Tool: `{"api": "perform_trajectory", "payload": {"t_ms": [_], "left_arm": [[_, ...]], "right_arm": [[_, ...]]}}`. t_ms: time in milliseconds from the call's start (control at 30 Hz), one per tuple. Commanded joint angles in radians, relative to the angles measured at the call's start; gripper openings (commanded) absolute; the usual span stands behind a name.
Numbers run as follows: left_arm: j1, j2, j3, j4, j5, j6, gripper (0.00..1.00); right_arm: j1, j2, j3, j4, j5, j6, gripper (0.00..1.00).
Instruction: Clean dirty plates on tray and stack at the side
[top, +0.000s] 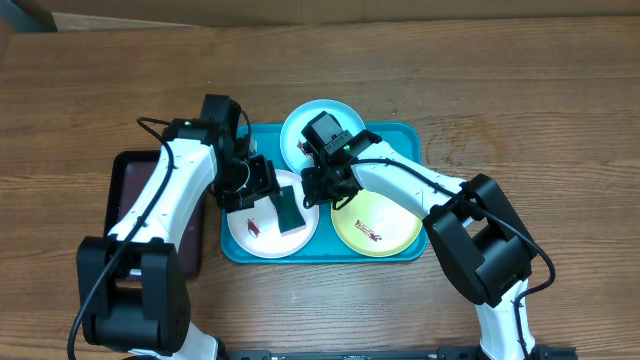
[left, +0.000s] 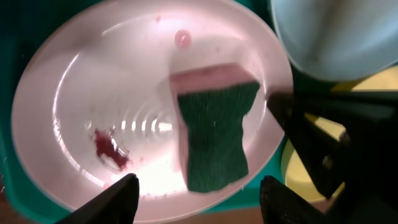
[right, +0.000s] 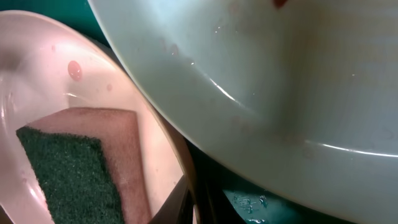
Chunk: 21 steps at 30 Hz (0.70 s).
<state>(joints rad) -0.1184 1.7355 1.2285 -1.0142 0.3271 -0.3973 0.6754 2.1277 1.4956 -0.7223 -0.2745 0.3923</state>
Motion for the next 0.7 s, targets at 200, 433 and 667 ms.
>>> {"api": "perform_trajectory", "payload": {"t_ms": [200, 433, 667], "left_arm": [[-0.101, 0.004, -0.080, 0.152, -0.007, -0.107, 0.63], [-0.137, 0.046, -0.081, 0.175, -0.078, -0.161, 0.63], [-0.137, 0.112, -0.081, 0.174, -0.098, -0.161, 0.61]], "right_arm": [[-0.003, 0.016, 0.005, 0.002, 0.000, 0.002, 0.08], [-0.003, 0.016, 0.005, 0.000, 0.001, 0.002, 0.08], [-0.003, 0.016, 0.005, -0.002, 0.001, 0.001, 0.08]]}}
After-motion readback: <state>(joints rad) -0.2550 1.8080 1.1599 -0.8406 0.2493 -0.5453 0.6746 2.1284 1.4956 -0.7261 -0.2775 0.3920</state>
